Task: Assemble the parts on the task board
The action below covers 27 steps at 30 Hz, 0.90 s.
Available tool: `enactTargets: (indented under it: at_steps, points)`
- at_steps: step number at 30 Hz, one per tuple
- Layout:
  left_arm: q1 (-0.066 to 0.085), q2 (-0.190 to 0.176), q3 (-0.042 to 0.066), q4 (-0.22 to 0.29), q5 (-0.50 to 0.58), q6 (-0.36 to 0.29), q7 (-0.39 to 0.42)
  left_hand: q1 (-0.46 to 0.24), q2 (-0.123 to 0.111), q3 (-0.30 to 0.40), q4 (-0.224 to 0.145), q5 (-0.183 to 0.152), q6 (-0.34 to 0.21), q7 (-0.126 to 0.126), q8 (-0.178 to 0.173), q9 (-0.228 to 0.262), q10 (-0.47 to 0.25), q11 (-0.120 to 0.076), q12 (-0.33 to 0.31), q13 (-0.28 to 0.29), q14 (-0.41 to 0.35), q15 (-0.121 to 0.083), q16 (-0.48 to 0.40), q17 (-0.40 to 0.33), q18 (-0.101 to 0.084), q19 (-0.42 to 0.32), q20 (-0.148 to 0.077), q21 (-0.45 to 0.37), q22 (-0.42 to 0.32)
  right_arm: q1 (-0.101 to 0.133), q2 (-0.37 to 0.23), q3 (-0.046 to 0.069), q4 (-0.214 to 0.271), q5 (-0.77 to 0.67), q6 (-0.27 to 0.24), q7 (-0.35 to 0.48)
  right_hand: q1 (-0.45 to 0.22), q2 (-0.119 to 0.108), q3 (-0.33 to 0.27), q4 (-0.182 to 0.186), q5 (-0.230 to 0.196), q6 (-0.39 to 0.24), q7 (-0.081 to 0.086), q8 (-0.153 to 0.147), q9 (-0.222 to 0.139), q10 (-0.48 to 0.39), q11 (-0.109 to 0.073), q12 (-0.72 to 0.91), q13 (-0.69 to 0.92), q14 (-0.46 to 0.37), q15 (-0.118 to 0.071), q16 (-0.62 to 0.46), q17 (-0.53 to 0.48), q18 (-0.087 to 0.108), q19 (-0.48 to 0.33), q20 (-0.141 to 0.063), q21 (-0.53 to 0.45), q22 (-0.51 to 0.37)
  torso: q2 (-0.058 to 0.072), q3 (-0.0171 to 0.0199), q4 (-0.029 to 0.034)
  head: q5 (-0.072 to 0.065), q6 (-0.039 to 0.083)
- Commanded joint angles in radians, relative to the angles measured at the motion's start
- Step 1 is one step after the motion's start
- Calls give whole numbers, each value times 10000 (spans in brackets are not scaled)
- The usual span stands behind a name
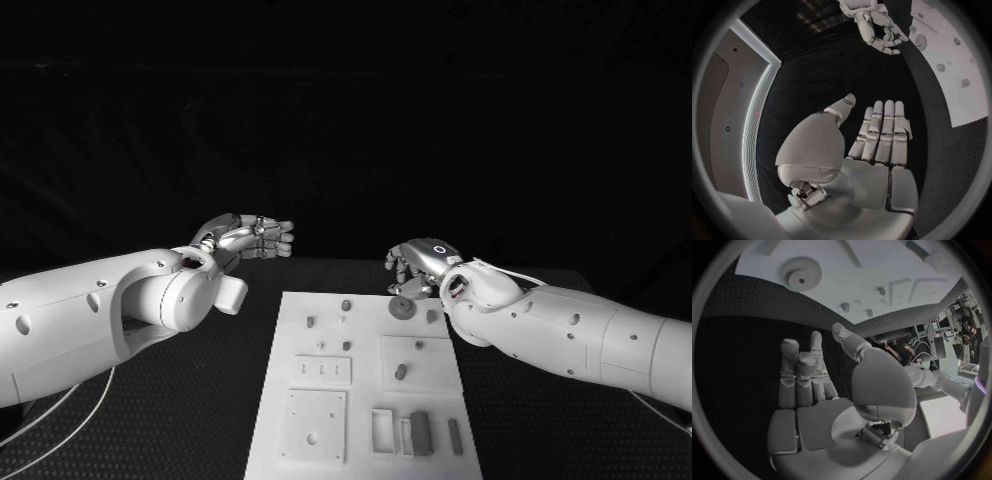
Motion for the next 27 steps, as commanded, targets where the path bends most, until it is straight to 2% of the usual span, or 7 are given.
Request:
enactTargets:
  at_steps: [1, 3, 4, 9, 16, 21, 27]
  points:
    - [16, -7, 8, 13, -5, 124, 168, -107, 9, -8, -72, 56, 17, 9, -62, -9, 72, 14, -66, 11, 27, 59, -42, 14, -64, 29, 36, -65, -4, 2, -112, 3, -122, 514, 1166, 301, -97, 70, -293, -47, -26, -36, -82, -77, 16, -737, -130, 2106, 2141, -7, -124, 78, 56, 616, 12, 52, -37, 136, -7, 6, -32, -2, 6]
    - [15, -5, 6, 0, -5, 134, 164, -110, 9, -5, -77, 56, 17, 9, -63, -9, 73, 14, -68, 12, 28, 59, -43, 16, -64, 29, 36, -66, -4, 1, -194, 3, -227, 570, 1422, 345, -194, 16, -465, -58, 41, -145, -97, -180, -7, -1452, -118, 4180, 4090, 34, 19, 391, 238, 616, 94, 16, 54, 194, -1, 10, -25, -2, 4]
    - [15, -1, 6, -9, -5, 151, 161, -111, 9, -4, -79, 56, 18, 9, -63, -9, 73, 14, -69, 12, 28, 59, -43, 16, -64, 29, 35, -66, -4, 0, -218, 2, -300, 613, 1526, 355, -225, 69, -414, -32, 87, -141, -29, -214, -1, -2424, -17, 5640, 5547, -69, -146, 571, 366, 616, 92, -19, 123, 221, 4, 26, -25, -4, -9]
    - [14, 13, 5, -33, -5, 159, 164, -118, 10, 5, -92, 56, 18, 10, -64, -10, 75, 14, -74, 14, 28, 59, -47, 19, -65, 30, 35, -67, -3, -23, -137, 0, -683, 837, 2014, 428, -373, 52, -370, 25, 26, -261, -50, -316, 4, -2897, -54, 7319, 6894, -79, -82, 1219, 779, 616, 171, -128, 470, 242, 2, 24, -19, -37, -31]
    - [11, 75, 3, -90, -5, 181, 164, -134, 15, 17, -108, 56, 17, 14, -67, -11, 76, 16, -83, 17, 29, 60, -53, 23, -66, 31, 36, -69, -2, -302, 228, 0, -1485, 798, 2484, 437, -429, 79, -309, 45, 29, -460, -42, -425, -2, -2925, -51, 8047, 7289, -72, -59, 1567, 975, 616, 239, -246, 782, 232, -7, 12, 1, -154, -62]
    - [9, 92, -2, -102, -5, 200, 161, -149, 19, 25, -118, 56, 16, 18, -69, -12, 78, 17, -89, 19, 28, 60, -59, 26, -67, 31, 37, -71, -1, -416, 268, 0, -1562, 931, 2631, 497, -510, 75, -326, 60, 29, -490, -48, -435, 6, -2936, -54, 8222, 7364, -67, -60, 1646, 1011, 616, 242, -265, 871, 228, -5, -2, 41, -150, -102]
    - [9, 89, -2, -137, -5, 197, 165, -174, 21, 34, -131, 56, 16, 22, -72, -13, 80, 18, -97, 22, 28, 61, -65, 31, -69, 30, 38, -73, 0, -473, 350, 0, -1631, 957, 2700, 566, -531, 127, -317, 65, 30, -431, -39, -399, 29, -2957, -46, 8279, 7382, -71, -52, 1675, 1023, 616, 232, -277, 909, 226, -10, -16, 1, -107, -149]
